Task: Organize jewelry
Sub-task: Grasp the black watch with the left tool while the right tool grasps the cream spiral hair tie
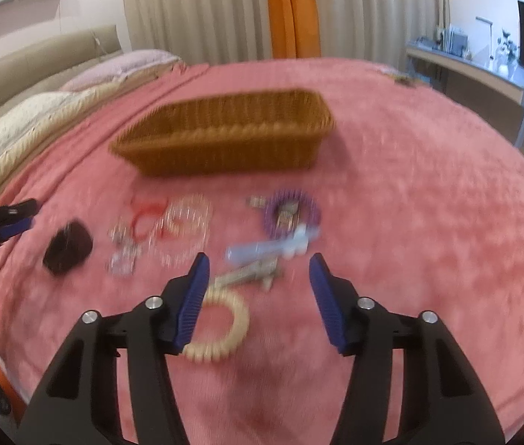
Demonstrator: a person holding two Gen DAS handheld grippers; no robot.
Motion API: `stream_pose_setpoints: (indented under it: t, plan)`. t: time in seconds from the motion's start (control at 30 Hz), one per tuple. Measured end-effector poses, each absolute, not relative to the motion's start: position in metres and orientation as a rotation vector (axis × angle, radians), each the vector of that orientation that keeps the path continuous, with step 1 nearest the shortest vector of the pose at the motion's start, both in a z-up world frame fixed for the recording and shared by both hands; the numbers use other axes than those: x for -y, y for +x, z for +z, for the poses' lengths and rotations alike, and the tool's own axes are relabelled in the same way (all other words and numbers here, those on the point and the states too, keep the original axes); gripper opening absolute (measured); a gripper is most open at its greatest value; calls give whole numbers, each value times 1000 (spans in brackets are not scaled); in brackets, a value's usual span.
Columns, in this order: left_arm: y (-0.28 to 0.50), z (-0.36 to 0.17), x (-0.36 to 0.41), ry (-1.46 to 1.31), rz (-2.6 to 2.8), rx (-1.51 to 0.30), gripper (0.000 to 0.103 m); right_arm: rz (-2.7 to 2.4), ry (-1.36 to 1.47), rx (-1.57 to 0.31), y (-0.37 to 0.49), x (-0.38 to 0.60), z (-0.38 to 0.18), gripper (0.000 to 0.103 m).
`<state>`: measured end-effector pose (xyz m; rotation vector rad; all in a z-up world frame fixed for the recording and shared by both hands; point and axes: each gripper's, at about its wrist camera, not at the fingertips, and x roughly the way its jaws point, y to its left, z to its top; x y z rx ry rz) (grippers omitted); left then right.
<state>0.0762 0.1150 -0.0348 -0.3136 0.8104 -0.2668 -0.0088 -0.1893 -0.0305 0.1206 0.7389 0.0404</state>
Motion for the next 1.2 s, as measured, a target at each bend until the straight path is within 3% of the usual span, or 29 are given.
stream_pose_setpoints:
  t: [0.1, 0.17, 0.2, 0.27, 0.47, 0.6, 0.7, 0.93, 1.03, 1.2]
  plan:
    - [75, -44, -104, -299, -271, -836, 47, 30, 130, -761, -26, 189, -42, 44]
    - [74, -46, -97, -273, -271, -840, 28, 42, 145, -777, -32, 188, -45, 44]
    - [74, -47, -94, -261, -269, -838, 26, 50, 150, -782, -32, 188, -44, 44]
    - [74, -45, -91, -239, -261, -835, 26, 48, 136, -799, -31, 182, -44, 44]
    - [70, -43, -101, -250, -303, -836, 26, 20, 129, -844, -14, 173, -53, 28]
    - [70, -43, -96, -218, -317, -841, 27, -12, 125, -850, -7, 173, -58, 24]
    - [71, -45, -91, -157, -261, -849, 27, -28, 117, -843, -5, 170, -59, 12]
    - [78, -58, -85, -138, -233, -905, 22, -59, 98, -809, -8, 168, -59, 11]
    - [77, -61, -83, -124, -196, -894, 10, -51, 99, -801, -10, 169, -59, 10]
    - [73, -56, -85, -136, -181, -845, 9, -35, 82, -754, -18, 166, -52, 9]
